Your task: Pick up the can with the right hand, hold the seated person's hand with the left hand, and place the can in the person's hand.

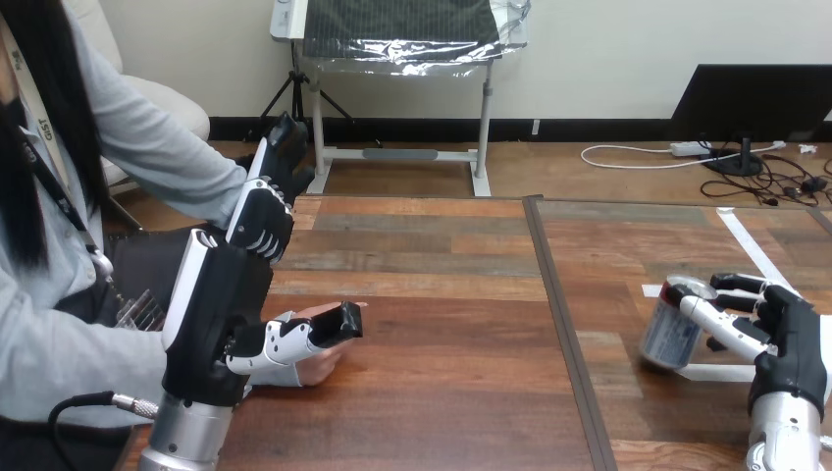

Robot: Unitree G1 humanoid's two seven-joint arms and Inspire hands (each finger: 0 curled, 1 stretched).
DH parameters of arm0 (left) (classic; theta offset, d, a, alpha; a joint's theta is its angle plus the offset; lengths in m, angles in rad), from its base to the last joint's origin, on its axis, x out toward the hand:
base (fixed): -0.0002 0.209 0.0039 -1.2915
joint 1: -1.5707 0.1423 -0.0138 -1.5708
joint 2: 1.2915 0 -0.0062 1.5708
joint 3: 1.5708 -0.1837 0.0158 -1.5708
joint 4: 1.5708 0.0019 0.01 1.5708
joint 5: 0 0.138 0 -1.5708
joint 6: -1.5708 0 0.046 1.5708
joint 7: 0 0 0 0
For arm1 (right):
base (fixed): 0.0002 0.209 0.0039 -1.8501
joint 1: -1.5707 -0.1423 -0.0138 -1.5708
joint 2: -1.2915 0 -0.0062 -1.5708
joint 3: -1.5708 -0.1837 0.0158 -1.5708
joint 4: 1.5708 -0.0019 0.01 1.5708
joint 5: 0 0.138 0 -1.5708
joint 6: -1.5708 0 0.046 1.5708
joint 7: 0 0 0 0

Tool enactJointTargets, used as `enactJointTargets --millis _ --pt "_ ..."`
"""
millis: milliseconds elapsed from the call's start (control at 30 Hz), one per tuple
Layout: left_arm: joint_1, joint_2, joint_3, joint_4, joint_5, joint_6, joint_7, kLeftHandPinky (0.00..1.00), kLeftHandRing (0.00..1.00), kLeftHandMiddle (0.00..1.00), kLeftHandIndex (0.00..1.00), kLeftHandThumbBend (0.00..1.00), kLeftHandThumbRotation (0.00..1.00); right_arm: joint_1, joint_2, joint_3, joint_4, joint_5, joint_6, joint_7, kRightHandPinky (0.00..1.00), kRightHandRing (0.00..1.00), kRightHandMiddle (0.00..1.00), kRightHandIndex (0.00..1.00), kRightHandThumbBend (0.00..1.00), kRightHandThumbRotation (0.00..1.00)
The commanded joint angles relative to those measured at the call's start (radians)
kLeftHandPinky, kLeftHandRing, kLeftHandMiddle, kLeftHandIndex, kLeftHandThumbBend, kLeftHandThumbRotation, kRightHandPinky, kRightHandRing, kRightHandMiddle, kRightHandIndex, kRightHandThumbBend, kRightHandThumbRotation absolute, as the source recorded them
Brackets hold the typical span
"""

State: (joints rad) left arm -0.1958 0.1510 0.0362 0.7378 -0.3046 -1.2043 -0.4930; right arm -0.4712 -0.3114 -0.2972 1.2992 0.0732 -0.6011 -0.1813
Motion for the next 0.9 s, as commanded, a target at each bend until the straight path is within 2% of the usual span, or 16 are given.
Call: enactJointTargets --millis 0,200,367,867 --pt "-0.037 0.006 0.009 -0.046 0.001 -0.001 0.002 0.96 1.0 1.0 0.99 1.0 0.53 -0.09 0.001 -0.011 -0.057 0.01 -0.058 0.003 0.32 0.38 0.48 0.51 0.79 0.0" --pt "-0.039 0.005 0.01 -0.043 0.004 -0.002 0.002 0.96 1.0 1.0 0.99 1.0 0.54 -0.092 0.002 -0.007 -0.063 0.012 -0.083 0.01 0.34 0.4 0.49 0.51 0.78 0.0" --pt "-0.041 0.003 0.008 -0.043 0.003 -0.002 0.001 0.96 1.0 1.0 0.99 1.0 0.54 -0.095 0.007 -0.013 -0.075 0.028 -0.1 0.036 0.35 0.41 0.48 0.51 0.78 0.0" --pt "-0.051 0.007 0.012 -0.032 0.011 0.0 0.004 0.97 1.0 1.0 0.99 1.0 0.5 -0.095 0.028 -0.013 -0.115 0.057 -0.137 0.072 0.33 0.38 0.46 0.5 0.79 0.0"
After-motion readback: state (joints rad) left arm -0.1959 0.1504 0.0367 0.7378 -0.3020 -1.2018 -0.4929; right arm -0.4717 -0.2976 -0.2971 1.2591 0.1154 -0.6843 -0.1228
